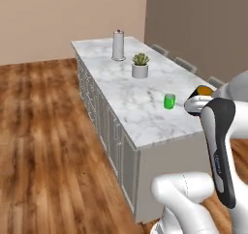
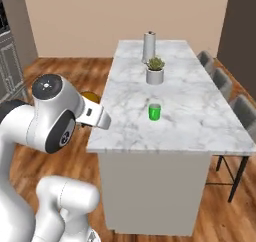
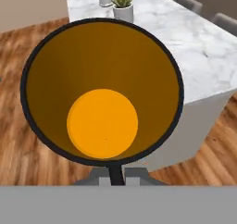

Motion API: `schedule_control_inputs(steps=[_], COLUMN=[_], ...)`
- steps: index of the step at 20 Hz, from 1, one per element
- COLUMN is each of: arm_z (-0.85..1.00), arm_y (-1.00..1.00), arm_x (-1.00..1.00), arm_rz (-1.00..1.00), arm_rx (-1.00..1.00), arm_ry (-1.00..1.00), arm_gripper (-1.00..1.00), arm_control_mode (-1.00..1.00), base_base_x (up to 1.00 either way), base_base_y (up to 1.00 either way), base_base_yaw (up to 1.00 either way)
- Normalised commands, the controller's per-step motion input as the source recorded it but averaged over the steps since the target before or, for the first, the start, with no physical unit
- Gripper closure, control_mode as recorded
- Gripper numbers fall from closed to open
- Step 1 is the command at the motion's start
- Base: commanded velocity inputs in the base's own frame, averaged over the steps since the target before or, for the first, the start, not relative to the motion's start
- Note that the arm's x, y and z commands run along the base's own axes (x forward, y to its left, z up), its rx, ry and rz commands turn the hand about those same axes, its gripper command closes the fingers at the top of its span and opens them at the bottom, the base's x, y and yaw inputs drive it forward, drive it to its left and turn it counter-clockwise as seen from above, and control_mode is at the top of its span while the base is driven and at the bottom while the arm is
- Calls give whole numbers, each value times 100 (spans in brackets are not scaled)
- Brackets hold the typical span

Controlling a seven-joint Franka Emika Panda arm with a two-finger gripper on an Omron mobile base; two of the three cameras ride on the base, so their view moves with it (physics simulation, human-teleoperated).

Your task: Clear the mugs and bowl far away from the sink.

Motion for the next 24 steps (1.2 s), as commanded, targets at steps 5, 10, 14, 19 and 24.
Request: schedule_control_inputs(steps=[5,10,14,19,24], arm_z=[0,0,0,0,0], arm_y=[0,0,0,0,0], arm_x=[0,0,0,0,0], arm_rz=[0,0,0,0,0], arm_rx=[0,0,0,0,0], arm_ry=[0,0,0,0,0], arm_gripper=[100,100,100,100,100], arm_control_mode=[100,100,100,100,100], base_base_x=[100,100,100,100,97], base_base_y=[-30,-42,-38,-26,0], base_base_yaw=[55,11,-11,-37,-57])
